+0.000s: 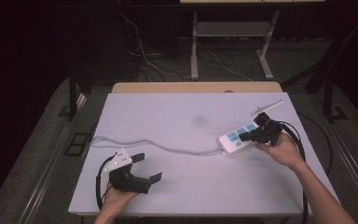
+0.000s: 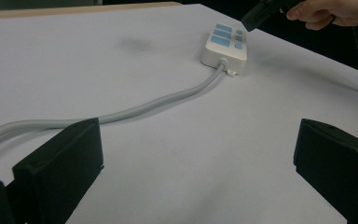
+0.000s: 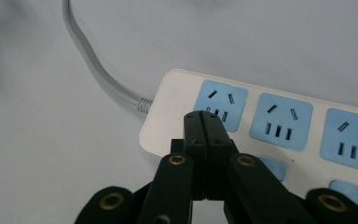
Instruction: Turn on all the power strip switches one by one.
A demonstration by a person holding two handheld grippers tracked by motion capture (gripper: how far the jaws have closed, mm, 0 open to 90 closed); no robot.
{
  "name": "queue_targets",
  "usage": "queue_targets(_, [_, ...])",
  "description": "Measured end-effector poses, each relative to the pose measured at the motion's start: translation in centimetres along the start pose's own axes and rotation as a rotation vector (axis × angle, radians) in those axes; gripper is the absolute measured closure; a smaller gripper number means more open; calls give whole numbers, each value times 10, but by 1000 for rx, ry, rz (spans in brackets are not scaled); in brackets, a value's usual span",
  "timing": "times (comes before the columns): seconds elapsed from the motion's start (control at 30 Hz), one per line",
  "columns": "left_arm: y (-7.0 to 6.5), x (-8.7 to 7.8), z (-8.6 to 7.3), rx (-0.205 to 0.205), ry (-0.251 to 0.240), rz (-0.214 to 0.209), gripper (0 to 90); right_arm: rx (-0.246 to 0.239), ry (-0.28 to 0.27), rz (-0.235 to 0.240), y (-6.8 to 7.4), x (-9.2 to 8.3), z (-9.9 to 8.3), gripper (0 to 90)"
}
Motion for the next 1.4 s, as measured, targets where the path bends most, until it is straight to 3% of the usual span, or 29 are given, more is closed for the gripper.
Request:
queue_targets(0.57, [0, 0, 0, 4, 3, 1, 1, 30, 2, 0, -5, 16, -7, 900])
queue_targets(1.4, [-3, 1, 0, 20, 11, -2, 4, -20, 14, 2, -5, 25, -10, 900])
Point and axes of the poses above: each handheld gripper's, and its own axes: x roughly forward along the jaws, z roughly out of its top, y roughly to its left, the point moved 3 cm from there along x, roughly forward along the jaws, and after that the axes turned 5 degrees about x, right-handed, at the moved point
